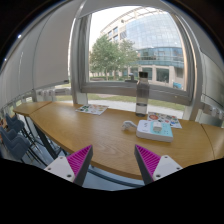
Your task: Unplug charger
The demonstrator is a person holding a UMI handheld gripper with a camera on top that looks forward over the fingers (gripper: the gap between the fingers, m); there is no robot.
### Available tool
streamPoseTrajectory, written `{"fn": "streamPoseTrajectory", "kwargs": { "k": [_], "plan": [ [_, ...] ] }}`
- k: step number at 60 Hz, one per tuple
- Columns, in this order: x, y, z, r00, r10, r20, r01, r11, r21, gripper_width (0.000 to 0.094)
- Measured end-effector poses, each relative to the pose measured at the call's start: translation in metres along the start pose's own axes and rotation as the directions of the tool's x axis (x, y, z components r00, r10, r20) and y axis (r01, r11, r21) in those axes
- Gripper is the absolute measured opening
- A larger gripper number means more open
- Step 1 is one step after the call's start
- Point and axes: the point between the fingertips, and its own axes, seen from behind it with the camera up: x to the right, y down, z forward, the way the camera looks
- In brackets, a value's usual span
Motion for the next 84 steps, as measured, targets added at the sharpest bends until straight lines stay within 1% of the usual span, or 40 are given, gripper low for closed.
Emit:
{"fn": "streamPoseTrajectory", "kwargs": {
  "k": [2,3,5,6,12,19,28,34,38,42,43,46,48,51,53,54,59,62,64,66,67,69,72,75,77,79,80,84],
  "plan": [
    [0.007,0.003,-0.001,1.0,0.008,-0.018,-0.009,1.0,-0.016,0.0845],
    [0.025,0.006,0.012,1.0,0.013,-0.028,-0.013,1.0,-0.023,0.0843],
    [0.041,0.008,0.018,0.998,0.023,-0.058,-0.025,0.999,-0.037,0.0843],
    [0.04,0.007,0.012,0.997,0.028,-0.072,-0.031,0.999,-0.042,0.0844],
    [0.104,-0.002,0.045,0.986,0.049,-0.159,-0.056,0.998,-0.04,0.0846],
    [0.145,-0.012,0.063,0.959,0.076,-0.274,-0.094,0.994,-0.056,0.0834],
    [0.188,-0.02,0.097,0.926,0.124,-0.358,-0.161,0.984,-0.075,0.0796],
    [0.201,-0.025,0.119,0.911,0.141,-0.388,-0.189,0.978,-0.087,0.0741],
    [0.205,-0.026,0.132,0.901,0.15,-0.406,-0.206,0.974,-0.097,0.0655],
    [0.206,-0.021,0.142,0.896,0.155,-0.415,-0.224,0.967,-0.124,0.0546],
    [0.205,-0.024,0.145,0.896,0.167,-0.412,-0.231,0.967,-0.111,0.0508],
    [0.204,-0.023,0.147,0.889,0.184,-0.419,-0.252,0.961,-0.111,0.0386],
    [0.207,-0.023,0.147,0.883,0.172,-0.437,-0.247,0.961,-0.121,0.0264],
    [0.205,-0.021,0.147,0.882,0.152,-0.447,-0.238,0.961,-0.142,0.0225],
    [0.206,-0.02,0.147,0.879,0.135,-0.457,-0.23,0.96,-0.159,0.0216],
    [0.205,-0.02,0.146,0.877,0.133,-0.462,-0.23,0.96,-0.162,0.0192],
    [0.207,-0.021,0.146,0.868,0.141,-0.475,-0.249,0.953,-0.172,0.0176],
    [0.207,-0.022,0.147,0.865,0.178,-0.47,-0.278,0.948,-0.154,0.0151],
    [0.207,-0.024,0.147,0.864,0.21,-0.458,-0.307,0.94,-0.148,0.015],
    [0.207,-0.039,0.142,0.87,0.231,-0.435,-0.318,0.938,-0.138,0.0152],
    [0.209,-0.059,0.137,0.872,0.248,-0.421,-0.314,0.945,-0.094,0.0153],
    [0.218,-0.108,0.12,0.872,0.274,-0.405,-0.288,0.957,0.027,0.0152],
    [0.244,-0.187,0.083,0.872,0.249,-0.421,-0.201,0.967,0.155,0.015],
    [0.266,-0.221,0.043,0.848,0.209,-0.486,-0.108,0.968,0.228,0.0148],
    [0.281,-0.234,0.02,0.829,0.195,-0.524,-0.069,0.966,0.25,0.0149],
    [0.297,-0.235,0.004,0.81,0.192,-0.554,-0.055,0.966,0.254,0.0148],
    [0.313,-0.247,-0.002,0.804,0.203,-0.558,-0.063,0.964,0.26,0.0148],
    [0.343,-0.211,-0.009,0.786,0.204,-0.583,-0.095,0.973,0.212,0.0149]
  ]
}}
